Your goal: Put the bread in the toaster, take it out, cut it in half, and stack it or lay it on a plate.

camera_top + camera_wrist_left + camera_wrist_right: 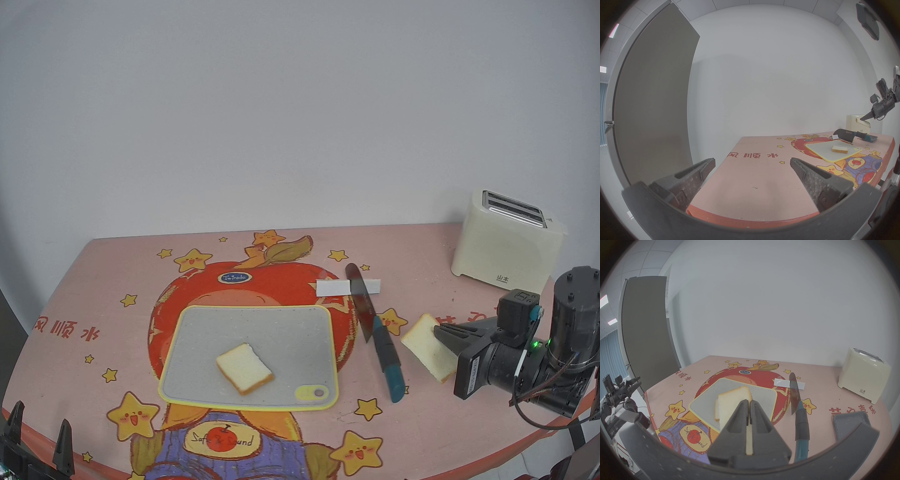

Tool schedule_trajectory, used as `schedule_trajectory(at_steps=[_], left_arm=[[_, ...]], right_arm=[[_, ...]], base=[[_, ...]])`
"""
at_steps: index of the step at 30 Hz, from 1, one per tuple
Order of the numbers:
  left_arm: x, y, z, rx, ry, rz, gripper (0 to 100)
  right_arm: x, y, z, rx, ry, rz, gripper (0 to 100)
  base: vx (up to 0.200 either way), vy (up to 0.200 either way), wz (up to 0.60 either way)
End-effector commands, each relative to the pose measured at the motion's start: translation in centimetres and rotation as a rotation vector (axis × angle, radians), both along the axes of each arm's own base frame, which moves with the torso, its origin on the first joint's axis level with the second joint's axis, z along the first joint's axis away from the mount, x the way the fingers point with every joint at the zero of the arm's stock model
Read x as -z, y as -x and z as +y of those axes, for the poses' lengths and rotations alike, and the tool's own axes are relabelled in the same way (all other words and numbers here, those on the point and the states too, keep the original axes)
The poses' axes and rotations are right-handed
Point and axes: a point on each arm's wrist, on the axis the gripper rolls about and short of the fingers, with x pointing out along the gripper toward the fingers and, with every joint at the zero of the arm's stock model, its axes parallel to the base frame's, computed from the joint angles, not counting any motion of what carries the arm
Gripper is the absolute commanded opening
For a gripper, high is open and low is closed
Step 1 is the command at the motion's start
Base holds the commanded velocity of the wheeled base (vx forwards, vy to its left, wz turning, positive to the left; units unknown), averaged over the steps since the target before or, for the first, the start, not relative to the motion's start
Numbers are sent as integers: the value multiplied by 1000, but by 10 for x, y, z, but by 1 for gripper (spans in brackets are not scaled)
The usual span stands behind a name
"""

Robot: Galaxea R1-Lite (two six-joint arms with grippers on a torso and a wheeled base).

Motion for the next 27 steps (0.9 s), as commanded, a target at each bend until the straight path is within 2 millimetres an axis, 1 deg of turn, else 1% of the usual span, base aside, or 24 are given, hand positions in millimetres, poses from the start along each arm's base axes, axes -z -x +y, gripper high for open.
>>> schedule_trajectory(at_steps=[1,7,24,27], left_arm=[[5,-1,0,-1,0,18,100],[5,-1,0,-1,0,18,100],[5,-1,0,-1,0,18,100],[5,-1,0,-1,0,18,100]], right_arm=[[2,1,-1,2,10,5,0],[4,1,-2,18,18,3,0],[7,0,-4,60,22,4,0],[6,-2,-5,79,-3,13,0]], base=[[0,-200,0],[0,-200,0],[0,0,0],[0,0,0]])
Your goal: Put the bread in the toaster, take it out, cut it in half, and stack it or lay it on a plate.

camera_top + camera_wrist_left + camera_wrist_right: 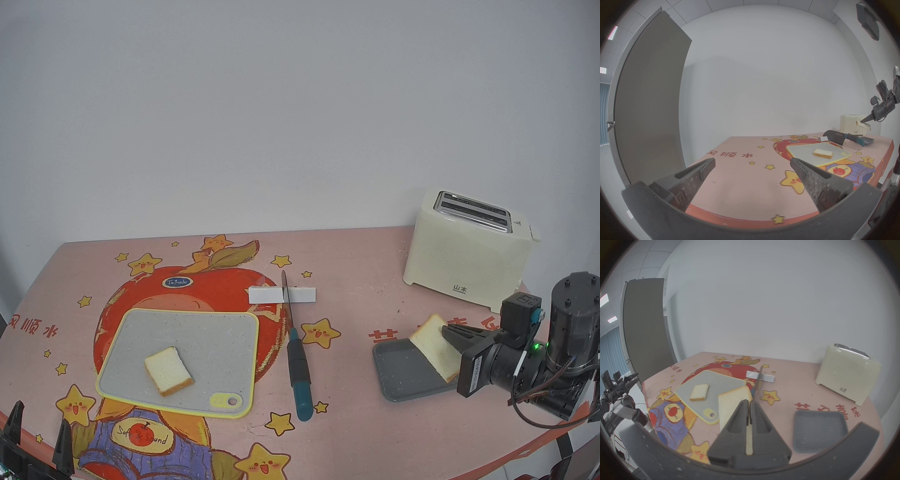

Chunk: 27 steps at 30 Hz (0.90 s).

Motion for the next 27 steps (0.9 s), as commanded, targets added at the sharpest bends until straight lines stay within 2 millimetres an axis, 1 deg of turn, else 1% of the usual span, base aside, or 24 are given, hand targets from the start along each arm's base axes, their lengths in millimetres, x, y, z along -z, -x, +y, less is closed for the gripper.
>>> schedule_trajectory(at_steps=[1,13,17,18,19,21,27], left_arm=[[5,-1,0,-1,0,18,100],[5,-1,0,0,0,18,100],[5,-1,0,0,0,18,100],[5,-1,0,0,0,18,100],[5,-1,0,0,0,18,100],[5,-1,0,-1,0,18,100],[5,-1,0,2,0,18,100]], right_arm=[[0,-1,0,12,-10,6,0],[6,-7,0,72,-62,50,0],[17,-17,4,156,-61,79,0],[17,-17,4,156,-61,79,0],[23,-21,7,185,-48,85,0],[27,-24,9,205,-50,95,0],[25,-26,9,226,-77,101,0]], base=[[0,0,0],[0,0,0],[0,0,0],[0,0,0],[0,0,0],[0,0,0],[0,0,0]])
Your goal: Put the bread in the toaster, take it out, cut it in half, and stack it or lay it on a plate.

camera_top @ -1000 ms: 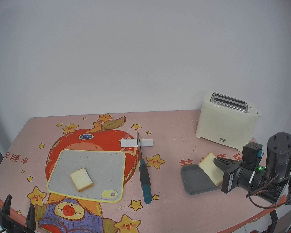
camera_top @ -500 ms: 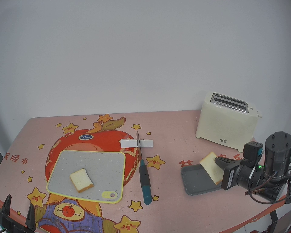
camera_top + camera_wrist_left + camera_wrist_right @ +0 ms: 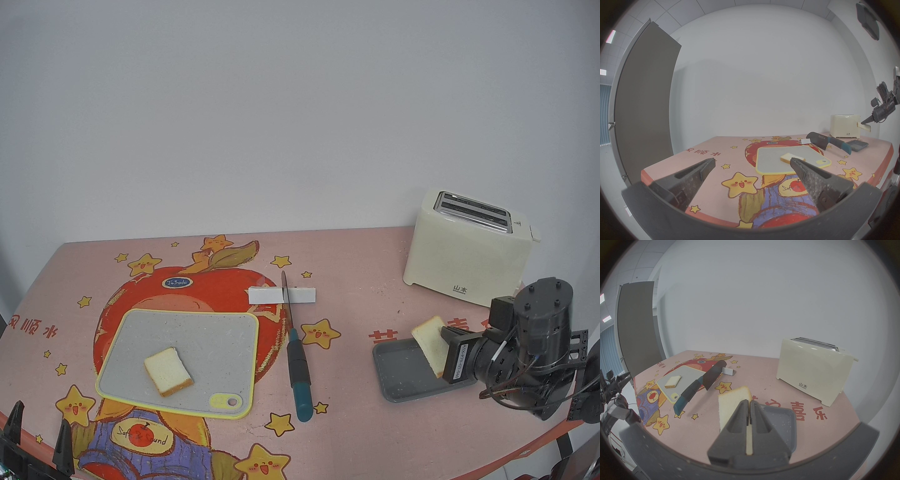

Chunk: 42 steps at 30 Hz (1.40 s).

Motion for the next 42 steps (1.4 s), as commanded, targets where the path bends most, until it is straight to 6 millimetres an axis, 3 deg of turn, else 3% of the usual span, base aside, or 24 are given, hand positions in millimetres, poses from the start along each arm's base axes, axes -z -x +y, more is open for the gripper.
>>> schedule_trajectory(at_steps=[1,11,17,42], left_arm=[[5,-1,0,-1,0,18,100],[5,-1,0,-1,0,18,100],[5,-1,0,-1,0,18,100],[5,-1,0,0,0,18,100]], right_arm=[[5,-7,1,21,8,19,0],[8,-10,-1,63,-21,35,0],[-5,-7,-9,79,-66,-6,0],[24,-10,-8,148,-76,96,0]], base=[[0,0,0],[0,0,0],[0,0,0],[0,0,0]])
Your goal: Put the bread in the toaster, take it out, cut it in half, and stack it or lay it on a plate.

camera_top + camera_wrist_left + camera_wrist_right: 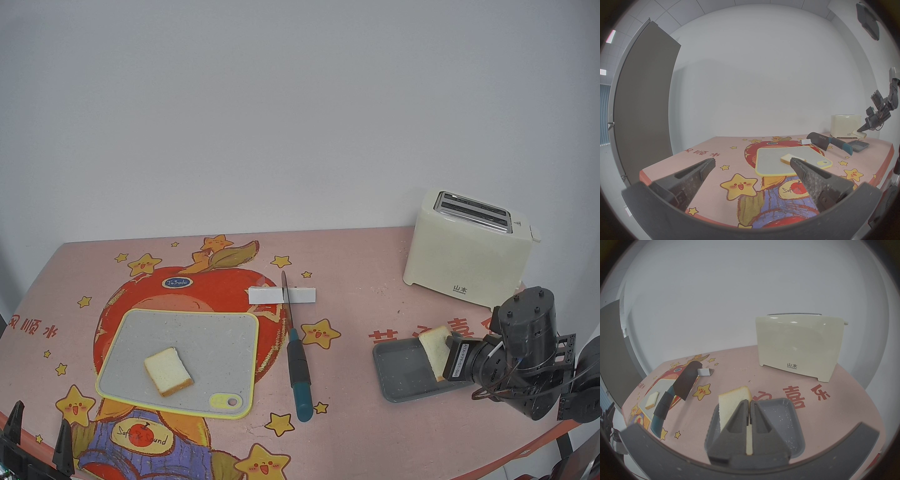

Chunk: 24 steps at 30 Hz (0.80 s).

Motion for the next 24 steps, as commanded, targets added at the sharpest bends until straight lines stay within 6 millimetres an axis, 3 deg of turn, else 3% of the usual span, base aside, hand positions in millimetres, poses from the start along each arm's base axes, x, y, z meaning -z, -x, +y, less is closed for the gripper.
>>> schedule_trajectory(at_steps=[1,24], left_arm=[[5,-1,0,1,0,18,100],[5,-1,0,-1,0,18,100]], right_arm=[[4,-2,0,5,11,16,0],[19,-8,1,11,32,64,0]], base=[[0,0,0],[0,0,0]])
